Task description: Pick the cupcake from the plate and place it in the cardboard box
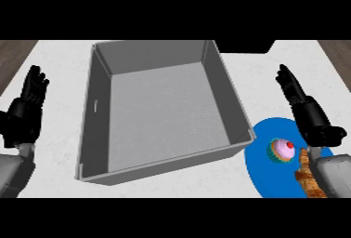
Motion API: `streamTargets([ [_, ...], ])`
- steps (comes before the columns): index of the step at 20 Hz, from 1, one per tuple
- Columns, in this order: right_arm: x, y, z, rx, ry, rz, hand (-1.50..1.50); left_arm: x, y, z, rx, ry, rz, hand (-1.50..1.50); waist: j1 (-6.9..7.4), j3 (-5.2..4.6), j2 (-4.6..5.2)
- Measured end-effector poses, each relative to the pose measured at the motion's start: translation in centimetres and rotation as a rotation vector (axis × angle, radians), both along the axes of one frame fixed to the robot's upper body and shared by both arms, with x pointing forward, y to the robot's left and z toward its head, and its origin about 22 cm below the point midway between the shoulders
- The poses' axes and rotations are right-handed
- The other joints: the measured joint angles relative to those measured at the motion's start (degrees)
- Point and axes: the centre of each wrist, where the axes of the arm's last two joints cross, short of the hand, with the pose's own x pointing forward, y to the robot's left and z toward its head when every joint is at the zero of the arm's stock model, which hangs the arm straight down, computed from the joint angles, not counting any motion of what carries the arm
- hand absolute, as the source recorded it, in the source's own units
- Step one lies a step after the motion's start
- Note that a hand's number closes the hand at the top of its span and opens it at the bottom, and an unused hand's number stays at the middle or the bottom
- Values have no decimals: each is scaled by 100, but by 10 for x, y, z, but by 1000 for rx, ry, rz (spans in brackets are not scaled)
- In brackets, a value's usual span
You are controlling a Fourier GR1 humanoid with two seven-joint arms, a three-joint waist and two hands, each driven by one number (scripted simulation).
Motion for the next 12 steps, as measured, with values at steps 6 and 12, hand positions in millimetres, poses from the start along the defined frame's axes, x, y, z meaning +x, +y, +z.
streamTargets([
  [6,-16,-33,-8,229,136,-6,-150,-21,30,-13,150,118,84,0,-47,111,141],
  [12,-51,-86,-30,-126,193,46,-150,-35,36,-29,213,244,101,0,-58,121,189],
])
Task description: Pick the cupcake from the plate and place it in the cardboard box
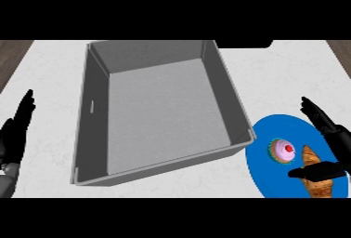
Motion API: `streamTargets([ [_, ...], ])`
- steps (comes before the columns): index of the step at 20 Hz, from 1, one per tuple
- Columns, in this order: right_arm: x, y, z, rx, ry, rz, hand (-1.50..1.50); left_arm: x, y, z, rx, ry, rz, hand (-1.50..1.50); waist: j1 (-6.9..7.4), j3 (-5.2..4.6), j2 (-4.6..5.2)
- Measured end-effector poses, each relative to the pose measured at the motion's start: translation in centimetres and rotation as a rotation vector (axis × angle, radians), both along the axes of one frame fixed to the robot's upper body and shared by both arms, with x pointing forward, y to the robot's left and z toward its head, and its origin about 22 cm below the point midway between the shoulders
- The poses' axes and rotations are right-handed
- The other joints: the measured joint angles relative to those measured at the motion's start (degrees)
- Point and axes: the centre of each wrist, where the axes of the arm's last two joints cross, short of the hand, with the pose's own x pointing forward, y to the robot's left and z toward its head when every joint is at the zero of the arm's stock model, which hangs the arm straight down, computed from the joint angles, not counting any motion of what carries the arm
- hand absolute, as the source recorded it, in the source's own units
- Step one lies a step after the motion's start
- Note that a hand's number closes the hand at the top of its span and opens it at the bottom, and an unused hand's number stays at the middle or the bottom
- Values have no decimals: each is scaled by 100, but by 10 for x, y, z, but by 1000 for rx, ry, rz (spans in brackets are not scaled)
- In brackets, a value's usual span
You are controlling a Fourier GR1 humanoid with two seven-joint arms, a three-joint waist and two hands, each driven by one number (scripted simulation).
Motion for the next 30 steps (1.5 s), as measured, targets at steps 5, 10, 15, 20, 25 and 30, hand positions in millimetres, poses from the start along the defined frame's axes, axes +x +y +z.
streamTargets([
  [5,-30,-39,-29,235,-36,8,-150,-3,0,0,19,38,6,0,11,19,8],
  [10,-36,-84,-23,138,-93,55,-150,0,-8,1,30,48,0,0,64,17,14],
  [15,-17,-102,15,-126,-27,161,-150,2,-9,1,31,52,-8,0,131,9,20],
  [20,4,-97,43,-304,74,281,-150,3,-10,4,35,55,-12,0,143,5,17],
  [25,29,-71,57,-446,185,381,-150,5,-11,6,37,57,-8,0,152,4,16],
  [30,47,-48,59,-502,264,436,-150,1,-10,5,36,53,-6,0,128,6,12],
])
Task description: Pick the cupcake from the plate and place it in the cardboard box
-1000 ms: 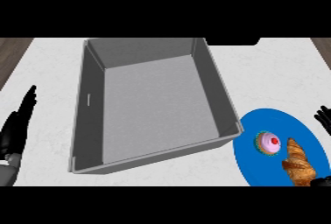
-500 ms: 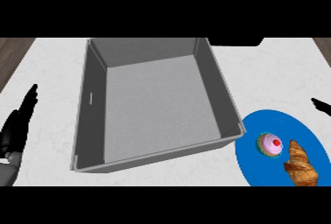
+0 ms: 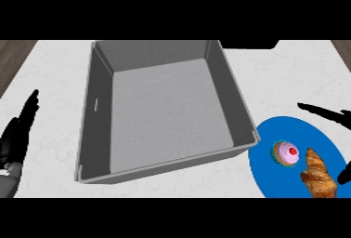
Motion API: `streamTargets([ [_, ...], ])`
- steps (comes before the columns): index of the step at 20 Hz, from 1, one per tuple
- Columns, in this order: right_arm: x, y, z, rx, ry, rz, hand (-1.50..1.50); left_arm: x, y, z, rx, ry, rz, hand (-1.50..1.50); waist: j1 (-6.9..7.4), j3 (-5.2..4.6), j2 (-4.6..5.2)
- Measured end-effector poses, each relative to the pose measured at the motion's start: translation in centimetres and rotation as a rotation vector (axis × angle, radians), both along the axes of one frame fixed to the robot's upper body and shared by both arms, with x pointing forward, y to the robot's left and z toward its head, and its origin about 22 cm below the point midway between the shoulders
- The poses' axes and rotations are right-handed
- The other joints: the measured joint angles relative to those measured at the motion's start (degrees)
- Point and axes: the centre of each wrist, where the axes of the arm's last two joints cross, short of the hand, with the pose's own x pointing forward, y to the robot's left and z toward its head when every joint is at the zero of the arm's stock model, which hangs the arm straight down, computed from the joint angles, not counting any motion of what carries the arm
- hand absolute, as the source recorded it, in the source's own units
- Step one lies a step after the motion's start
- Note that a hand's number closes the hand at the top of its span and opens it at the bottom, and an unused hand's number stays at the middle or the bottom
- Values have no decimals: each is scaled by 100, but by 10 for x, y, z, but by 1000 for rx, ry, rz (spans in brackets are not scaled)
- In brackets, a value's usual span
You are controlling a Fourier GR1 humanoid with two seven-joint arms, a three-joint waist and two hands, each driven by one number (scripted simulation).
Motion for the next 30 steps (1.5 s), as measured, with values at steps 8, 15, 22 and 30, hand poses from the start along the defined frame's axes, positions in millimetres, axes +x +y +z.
streamTargets([
  [8,8,23,-9,-73,26,24,-150,0,3,-3,-6,1,4,0,-47,-1,-6],
  [15,10,34,-16,-62,34,39,-150,-5,0,-2,0,-4,6,0,-47,-2,-8],
  [22,3,45,-9,1,26,81,-150,-5,-5,3,-1,0,3,0,-64,-1,-12],
  [30,-3,64,8,-20,29,115,-150,-5,3,4,-4,1,13,0,-66,-1,-11],
])
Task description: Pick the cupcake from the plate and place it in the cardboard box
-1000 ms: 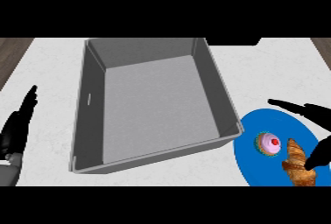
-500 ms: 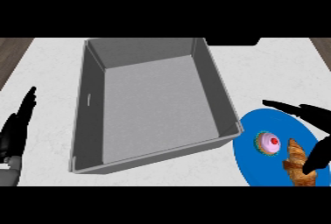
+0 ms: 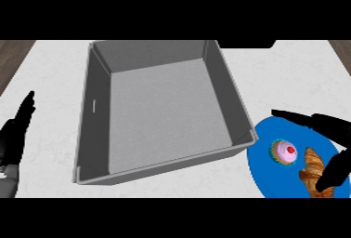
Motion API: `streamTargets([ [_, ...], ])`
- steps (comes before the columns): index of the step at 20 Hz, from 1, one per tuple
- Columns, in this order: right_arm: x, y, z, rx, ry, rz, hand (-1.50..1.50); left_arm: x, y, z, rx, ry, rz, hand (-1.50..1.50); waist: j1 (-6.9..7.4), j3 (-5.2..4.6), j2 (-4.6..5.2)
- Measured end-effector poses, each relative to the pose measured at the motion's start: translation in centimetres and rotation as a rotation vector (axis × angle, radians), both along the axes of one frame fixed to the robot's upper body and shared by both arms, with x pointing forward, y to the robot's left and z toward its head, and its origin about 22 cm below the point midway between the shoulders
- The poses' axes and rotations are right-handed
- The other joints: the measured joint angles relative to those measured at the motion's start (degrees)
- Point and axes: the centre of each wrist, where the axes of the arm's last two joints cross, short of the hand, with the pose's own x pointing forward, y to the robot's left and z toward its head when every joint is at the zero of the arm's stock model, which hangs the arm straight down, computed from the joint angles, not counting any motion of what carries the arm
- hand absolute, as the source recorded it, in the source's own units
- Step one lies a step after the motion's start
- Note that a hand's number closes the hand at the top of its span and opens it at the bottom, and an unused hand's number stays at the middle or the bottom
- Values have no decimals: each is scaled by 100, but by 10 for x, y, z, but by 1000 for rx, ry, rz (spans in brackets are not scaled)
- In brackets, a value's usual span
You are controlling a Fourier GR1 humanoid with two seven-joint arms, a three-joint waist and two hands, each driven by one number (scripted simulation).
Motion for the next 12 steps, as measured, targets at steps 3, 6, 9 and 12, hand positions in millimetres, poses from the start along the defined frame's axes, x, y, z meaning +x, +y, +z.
streamTargets([
  [3,-7,10,-8,-49,24,-3,-150,-1,-2,-3,0,6,-2,0,-1,0,1],
  [6,-7,22,-13,-82,44,-16,-150,-3,-1,-6,-1,4,-6,0,6,0,2],
  [9,-7,29,-27,-106,53,-27,150,5,2,-1,-1,3,-5,0,8,2,6],
  [12,0,29,-34,-114,7,-54,150,3,-4,-7,1,-2,-3,0,21,4,10],
])
